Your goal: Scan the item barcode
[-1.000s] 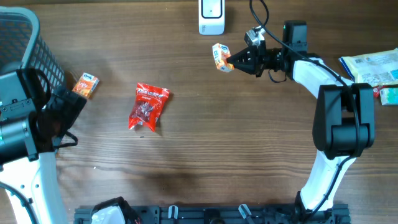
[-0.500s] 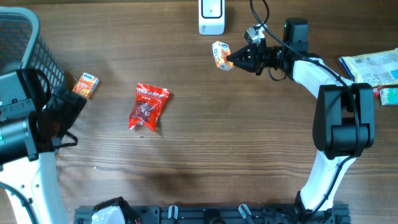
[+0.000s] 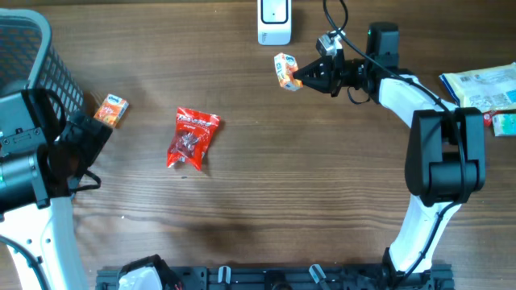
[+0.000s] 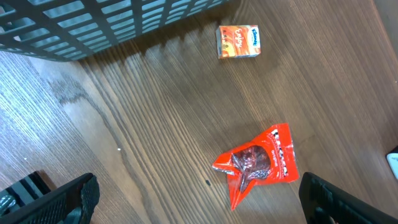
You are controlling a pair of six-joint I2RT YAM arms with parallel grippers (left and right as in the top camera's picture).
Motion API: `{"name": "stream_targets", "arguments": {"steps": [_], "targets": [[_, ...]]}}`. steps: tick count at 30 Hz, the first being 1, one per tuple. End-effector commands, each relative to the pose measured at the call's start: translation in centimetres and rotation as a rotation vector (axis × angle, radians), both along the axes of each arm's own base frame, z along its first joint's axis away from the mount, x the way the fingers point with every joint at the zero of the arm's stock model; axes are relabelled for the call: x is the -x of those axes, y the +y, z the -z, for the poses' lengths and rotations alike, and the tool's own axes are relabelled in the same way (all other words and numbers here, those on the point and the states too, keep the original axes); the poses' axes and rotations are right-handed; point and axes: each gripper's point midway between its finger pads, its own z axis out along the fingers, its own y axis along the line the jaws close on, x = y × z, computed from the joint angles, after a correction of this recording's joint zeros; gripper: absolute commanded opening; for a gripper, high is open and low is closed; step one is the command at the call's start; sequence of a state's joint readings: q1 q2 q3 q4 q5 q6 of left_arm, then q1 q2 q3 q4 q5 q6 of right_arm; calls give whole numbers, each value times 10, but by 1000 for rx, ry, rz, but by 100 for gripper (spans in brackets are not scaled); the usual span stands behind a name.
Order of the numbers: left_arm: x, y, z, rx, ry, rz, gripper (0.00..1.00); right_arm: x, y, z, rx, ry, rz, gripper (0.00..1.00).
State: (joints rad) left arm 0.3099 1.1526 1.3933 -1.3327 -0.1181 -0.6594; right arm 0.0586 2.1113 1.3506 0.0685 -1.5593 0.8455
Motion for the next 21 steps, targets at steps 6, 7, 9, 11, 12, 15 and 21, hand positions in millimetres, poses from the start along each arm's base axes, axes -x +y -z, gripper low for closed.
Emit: {"name": "stream_targets", "arguments": {"steps": [6,7,9,11,12,15,21], "targets": [[0,1,0,4,-2,-5,100,3,4,0,-29,-22,-46,4],[1,1,0,4,-1,-5,100,-2,4,2,-11,-19,-23,4],[1,1,0,4,-1,-5,100,-14,5,1,18,-33,27,4],[1,1,0,4,-1,-5,100,-26,5,-6,27,-72,68,4],[0,1,0,4,-2,-5,100,-30,5,-12,25,-107,80,4],[0,1,0,4,-2,-5,100,-43,5,-38,1,-255,135,5],[1,1,0,4,-1,-5,100,-66,-1,-60,-12,-430,271,5]]}}
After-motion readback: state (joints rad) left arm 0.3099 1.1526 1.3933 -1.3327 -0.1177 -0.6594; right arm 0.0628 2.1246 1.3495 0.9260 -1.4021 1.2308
